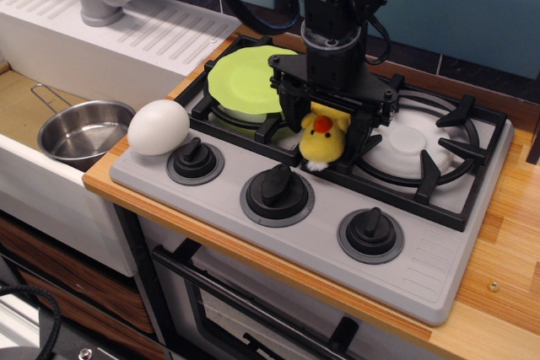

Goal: Put stuffedduck on plate and egg in pot or pan in sink

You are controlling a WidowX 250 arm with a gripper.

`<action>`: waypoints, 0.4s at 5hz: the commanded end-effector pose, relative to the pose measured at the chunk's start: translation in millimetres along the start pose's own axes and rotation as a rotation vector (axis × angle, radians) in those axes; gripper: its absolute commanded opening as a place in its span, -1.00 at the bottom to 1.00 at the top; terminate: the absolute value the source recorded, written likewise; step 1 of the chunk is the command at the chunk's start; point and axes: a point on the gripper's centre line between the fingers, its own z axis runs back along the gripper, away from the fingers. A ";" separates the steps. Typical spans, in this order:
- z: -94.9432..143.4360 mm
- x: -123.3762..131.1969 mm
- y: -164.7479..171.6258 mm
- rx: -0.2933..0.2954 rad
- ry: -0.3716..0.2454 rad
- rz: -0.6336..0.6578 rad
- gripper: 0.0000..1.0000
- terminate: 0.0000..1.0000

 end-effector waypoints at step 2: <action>29.8 7.2 -2.2 -0.001 0.023 -0.001 -1.00 -1.00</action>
